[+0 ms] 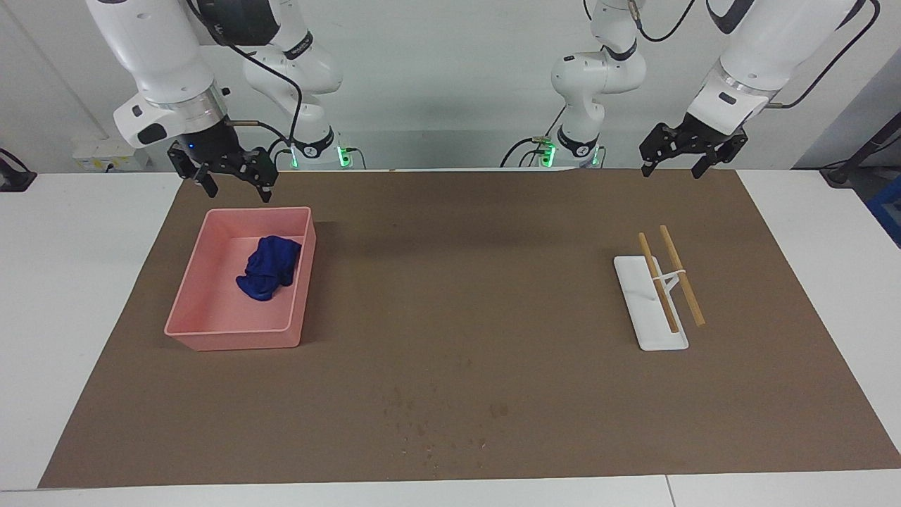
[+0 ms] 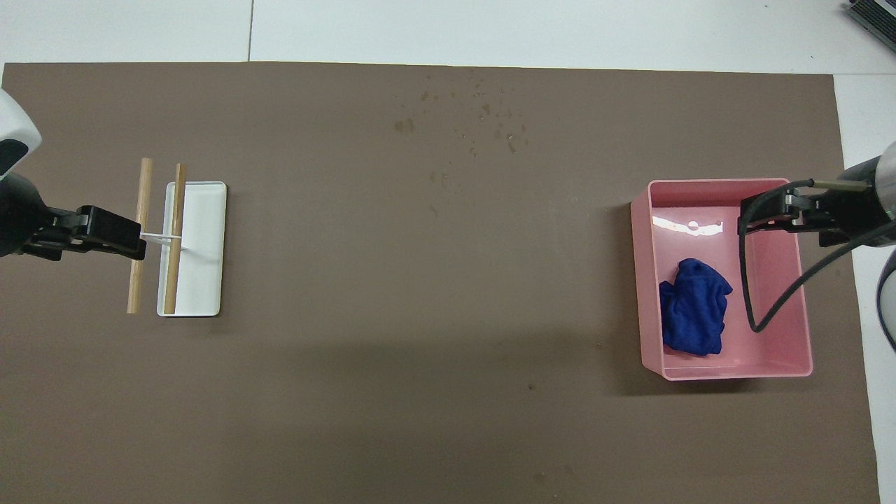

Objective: Wipe water with towel using both arms

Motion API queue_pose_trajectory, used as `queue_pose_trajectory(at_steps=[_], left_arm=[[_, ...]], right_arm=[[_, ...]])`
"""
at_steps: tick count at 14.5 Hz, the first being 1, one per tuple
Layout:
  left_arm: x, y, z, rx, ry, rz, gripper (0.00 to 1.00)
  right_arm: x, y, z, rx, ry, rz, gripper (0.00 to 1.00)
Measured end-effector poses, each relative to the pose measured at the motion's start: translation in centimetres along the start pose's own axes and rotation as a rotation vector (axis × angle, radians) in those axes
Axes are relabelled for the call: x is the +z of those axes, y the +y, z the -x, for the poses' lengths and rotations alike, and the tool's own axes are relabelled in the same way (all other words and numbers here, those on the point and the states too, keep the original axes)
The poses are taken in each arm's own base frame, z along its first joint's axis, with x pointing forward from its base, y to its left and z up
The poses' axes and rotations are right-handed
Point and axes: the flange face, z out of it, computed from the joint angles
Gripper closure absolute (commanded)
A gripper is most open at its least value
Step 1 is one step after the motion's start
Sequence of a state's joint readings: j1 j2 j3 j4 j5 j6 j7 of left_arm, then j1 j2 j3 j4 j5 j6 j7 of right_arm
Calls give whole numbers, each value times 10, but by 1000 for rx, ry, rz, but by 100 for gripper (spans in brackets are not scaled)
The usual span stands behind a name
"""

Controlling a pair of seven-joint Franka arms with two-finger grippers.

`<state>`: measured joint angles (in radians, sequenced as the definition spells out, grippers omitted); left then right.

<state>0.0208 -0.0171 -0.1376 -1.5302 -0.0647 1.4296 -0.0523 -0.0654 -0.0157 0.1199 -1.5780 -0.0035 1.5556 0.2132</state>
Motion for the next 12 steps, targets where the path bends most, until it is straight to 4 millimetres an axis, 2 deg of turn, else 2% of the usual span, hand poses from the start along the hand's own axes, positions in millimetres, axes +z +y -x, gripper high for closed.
queue_pose_trajectory(at_steps=[5,12], left_arm=[[0,0,0,0,0,0,0],[0,0,0,0,0,0,0]], right_arm=[[-13,12,9,-48,-46,11,0],[-11,14,10,-60,-54,12,0]])
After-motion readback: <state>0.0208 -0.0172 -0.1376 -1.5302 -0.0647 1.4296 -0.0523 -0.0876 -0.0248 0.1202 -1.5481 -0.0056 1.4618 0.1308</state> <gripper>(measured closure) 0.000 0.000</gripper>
